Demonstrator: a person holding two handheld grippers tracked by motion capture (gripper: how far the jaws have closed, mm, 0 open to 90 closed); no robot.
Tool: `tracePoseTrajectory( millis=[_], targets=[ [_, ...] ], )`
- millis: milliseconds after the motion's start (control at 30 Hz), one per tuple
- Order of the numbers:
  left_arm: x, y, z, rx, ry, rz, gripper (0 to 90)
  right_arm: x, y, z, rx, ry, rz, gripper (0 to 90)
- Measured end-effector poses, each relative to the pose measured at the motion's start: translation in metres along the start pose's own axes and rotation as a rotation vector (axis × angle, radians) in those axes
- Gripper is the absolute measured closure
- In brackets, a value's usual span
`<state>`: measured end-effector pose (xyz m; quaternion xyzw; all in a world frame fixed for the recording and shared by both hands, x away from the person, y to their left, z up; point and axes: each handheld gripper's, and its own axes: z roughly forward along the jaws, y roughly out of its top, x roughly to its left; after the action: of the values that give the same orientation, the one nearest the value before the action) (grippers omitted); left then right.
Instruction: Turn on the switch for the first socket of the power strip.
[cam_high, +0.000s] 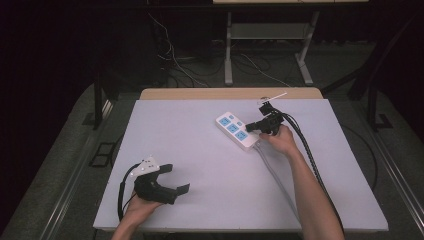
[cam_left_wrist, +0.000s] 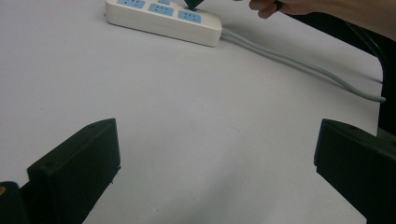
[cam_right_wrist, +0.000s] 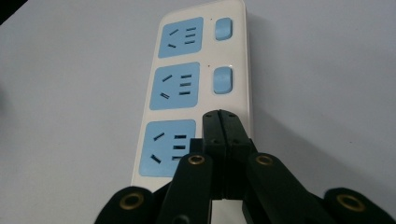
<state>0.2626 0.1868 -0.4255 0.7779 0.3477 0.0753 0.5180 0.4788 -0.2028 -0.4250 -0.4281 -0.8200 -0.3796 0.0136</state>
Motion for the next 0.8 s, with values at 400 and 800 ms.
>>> tracePoseTrajectory(
  millis=[400, 800],
  targets=[
    [-0.0011, 0.0004, -0.0004, -0.002, -0.001, 0.004, 0.0, 0.0030, 0.0026, 0.0014, 0.025, -0.023, -0.011, 90.0],
    [0.0013, -0.0002, 0.0000, 0.001, 0.000, -0.003, 0.0, 0.0034, 0.0039, 0.0013, 0.030, -0.021, -0.055, 89.9]
  ],
)
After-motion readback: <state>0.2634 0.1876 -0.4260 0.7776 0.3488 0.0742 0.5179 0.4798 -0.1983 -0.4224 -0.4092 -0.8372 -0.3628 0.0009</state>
